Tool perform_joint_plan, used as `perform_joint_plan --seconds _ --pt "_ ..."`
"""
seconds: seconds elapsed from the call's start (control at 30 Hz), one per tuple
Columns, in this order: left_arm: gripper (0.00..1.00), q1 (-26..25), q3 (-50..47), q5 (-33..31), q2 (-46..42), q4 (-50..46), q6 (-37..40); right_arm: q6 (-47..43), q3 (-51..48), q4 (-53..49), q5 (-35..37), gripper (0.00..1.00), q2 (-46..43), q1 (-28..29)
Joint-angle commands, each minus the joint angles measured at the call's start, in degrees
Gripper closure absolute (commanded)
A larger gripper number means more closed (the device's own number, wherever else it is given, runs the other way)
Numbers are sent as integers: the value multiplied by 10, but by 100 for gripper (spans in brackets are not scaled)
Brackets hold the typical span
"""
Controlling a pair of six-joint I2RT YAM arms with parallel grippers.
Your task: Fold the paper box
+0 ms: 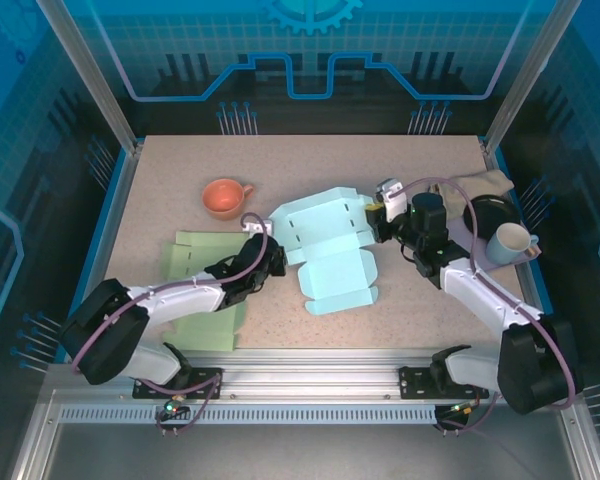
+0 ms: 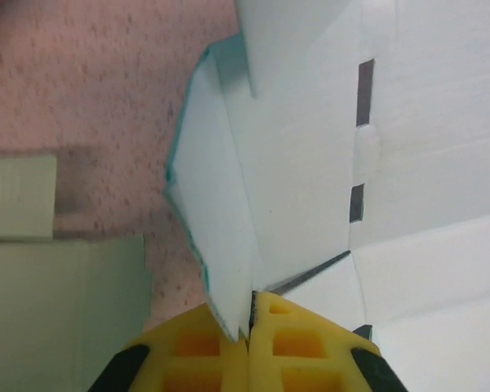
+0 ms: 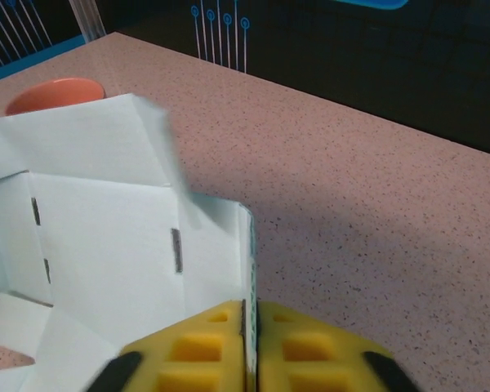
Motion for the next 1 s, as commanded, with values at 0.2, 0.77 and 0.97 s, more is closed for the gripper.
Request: perform_joint_plan --seconds 0.2,0.77,0.97 --pt "100 -3 75 -106 1 -43 191 -107 82 -63 10 43 -42 23" --pt "100 -5 94 -122 58 -24 307 -577 404 -457 54 48 188 116" --pt "100 -10 80 -118 52 -13 310 -597 396 -448 67 49 231 113"
